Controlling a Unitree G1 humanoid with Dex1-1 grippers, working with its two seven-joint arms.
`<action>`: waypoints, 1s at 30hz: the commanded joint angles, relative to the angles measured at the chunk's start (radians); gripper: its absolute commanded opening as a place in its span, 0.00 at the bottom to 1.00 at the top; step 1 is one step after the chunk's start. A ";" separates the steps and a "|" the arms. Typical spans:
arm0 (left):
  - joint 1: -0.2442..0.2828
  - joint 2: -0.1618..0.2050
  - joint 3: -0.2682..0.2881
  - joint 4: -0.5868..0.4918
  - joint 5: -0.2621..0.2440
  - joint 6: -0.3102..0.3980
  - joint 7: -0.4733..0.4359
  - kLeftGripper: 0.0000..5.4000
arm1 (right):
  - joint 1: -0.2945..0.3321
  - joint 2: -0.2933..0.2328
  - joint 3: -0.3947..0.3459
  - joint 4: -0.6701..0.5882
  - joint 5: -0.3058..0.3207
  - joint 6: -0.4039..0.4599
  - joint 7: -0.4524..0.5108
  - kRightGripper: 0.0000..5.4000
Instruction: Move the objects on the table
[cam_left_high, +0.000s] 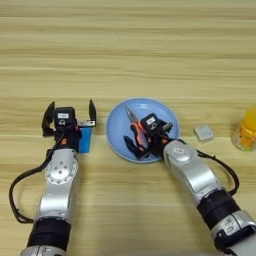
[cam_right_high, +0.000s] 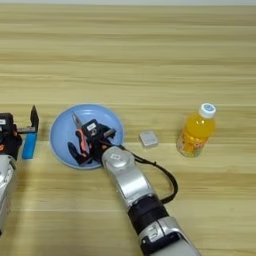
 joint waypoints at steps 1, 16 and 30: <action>0.007 -0.002 -0.003 -0.007 0.015 0.013 0.006 1.00 | 0.057 0.003 0.007 0.030 -0.001 0.072 -0.001 0.88; 0.016 -0.013 -0.002 -0.026 0.024 0.022 0.006 1.00 | 0.183 -0.040 0.046 -0.111 0.023 0.261 0.054 0.69; 0.018 -0.020 -0.006 -0.042 0.030 0.031 0.010 1.00 | 0.407 -0.151 0.107 -0.427 0.046 0.525 0.100 0.59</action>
